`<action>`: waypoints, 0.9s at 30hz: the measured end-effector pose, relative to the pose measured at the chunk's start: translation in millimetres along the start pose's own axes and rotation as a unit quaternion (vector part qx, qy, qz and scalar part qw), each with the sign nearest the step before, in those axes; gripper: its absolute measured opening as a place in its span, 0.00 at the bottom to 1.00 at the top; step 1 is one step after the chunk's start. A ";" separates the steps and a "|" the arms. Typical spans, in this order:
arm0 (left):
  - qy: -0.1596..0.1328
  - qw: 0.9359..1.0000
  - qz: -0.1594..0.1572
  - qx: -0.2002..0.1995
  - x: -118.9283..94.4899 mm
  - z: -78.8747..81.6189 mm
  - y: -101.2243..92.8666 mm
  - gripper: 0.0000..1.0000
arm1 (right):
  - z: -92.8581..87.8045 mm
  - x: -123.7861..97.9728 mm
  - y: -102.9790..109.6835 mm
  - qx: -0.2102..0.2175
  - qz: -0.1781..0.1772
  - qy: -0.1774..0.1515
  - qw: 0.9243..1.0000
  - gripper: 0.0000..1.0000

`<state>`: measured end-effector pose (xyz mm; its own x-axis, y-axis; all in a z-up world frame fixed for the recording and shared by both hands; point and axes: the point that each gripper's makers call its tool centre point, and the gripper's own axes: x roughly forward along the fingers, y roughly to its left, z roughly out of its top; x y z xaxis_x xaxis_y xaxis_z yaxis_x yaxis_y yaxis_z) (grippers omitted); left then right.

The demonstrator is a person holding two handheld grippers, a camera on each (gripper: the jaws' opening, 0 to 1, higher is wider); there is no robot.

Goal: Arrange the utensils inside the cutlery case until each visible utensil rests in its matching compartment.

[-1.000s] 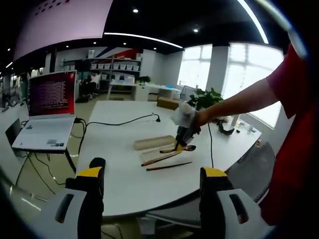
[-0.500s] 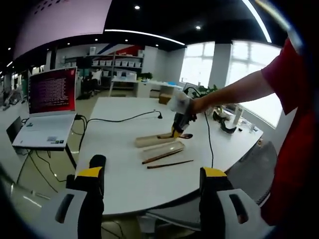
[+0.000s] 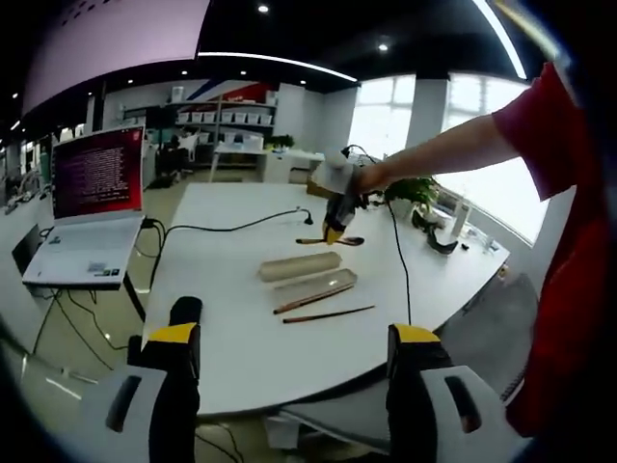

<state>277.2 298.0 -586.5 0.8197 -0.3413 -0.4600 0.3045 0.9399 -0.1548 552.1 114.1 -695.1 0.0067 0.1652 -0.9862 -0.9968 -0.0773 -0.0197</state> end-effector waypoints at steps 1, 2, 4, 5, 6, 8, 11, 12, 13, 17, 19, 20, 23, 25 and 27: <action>-0.004 1.000 -0.002 -0.008 0.8 1.2 -1.2 0.83 | 1.1 -2.0 -1.9 0.000 -0.001 0.000 1.000 0.02; -0.005 1.000 -0.003 -0.009 1.0 1.5 -1.9 0.83 | 2.5 -4.7 -5.4 -0.001 -0.003 0.001 1.000 0.02; -0.002 1.000 -0.004 -0.004 1.8 1.5 -4.0 0.83 | 5.1 -7.6 -11.1 0.001 -0.008 -0.002 1.000 0.02; -0.001 1.000 -0.005 -0.001 2.0 1.4 -5.0 0.83 | 5.9 -8.2 -12.4 0.001 -0.009 -0.003 1.000 0.02; -0.001 1.000 -0.006 -0.001 2.0 1.3 -5.6 0.83 | 6.4 -8.4 -13.3 0.001 -0.010 -0.003 1.000 0.02; 0.000 1.000 -0.007 0.000 2.1 1.0 -6.1 0.83 | 6.2 -7.3 -13.9 -0.001 -0.012 -0.001 1.000 0.02; 0.003 1.000 -0.007 0.000 2.5 -0.8 -5.8 0.83 | 5.2 -3.3 -17.6 -0.012 -0.018 0.006 1.000 0.02; 0.003 1.000 -0.006 0.000 2.6 -1.4 -5.6 0.83 | 5.6 -1.4 -18.6 -0.014 -0.019 0.006 1.000 0.02; 0.005 1.000 -0.005 0.000 2.5 -2.1 -5.3 0.83 | 6.0 -0.8 -19.1 -0.014 -0.020 0.005 1.000 0.02; 0.011 1.000 0.010 0.005 -0.3 -4.6 0.2 0.84 | 8.8 11.7 -25.5 -0.007 -0.017 -0.004 1.000 0.02; 0.014 1.000 0.013 0.001 -1.9 -5.7 1.7 0.84 | 9.5 18.6 -29.6 -0.007 -0.018 -0.004 1.000 0.02; 0.016 1.000 0.015 0.000 -2.9 -6.3 2.2 0.84 | 9.4 20.9 -31.7 -0.005 -0.019 -0.003 1.000 0.02; 0.014 1.000 0.014 -0.011 -5.8 -2.9 1.0 0.84 | 8.8 27.6 -36.9 -0.007 -0.019 -0.004 1.000 0.02; 0.006 1.000 0.011 -0.018 -6.5 3.4 -1.0 0.84 | 9.3 32.6 -43.8 0.000 -0.022 -0.010 1.000 0.02; 0.003 1.000 0.013 -0.016 -5.6 5.7 -2.4 0.84 | 9.0 36.9 -45.9 0.006 -0.019 -0.013 1.000 0.02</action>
<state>274.7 297.6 -578.6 0.8240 -0.3163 -0.4700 0.2671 0.9485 -0.1701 597.3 132.6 -729.1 0.0428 0.1941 -0.9800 -0.9967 -0.0591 -0.0552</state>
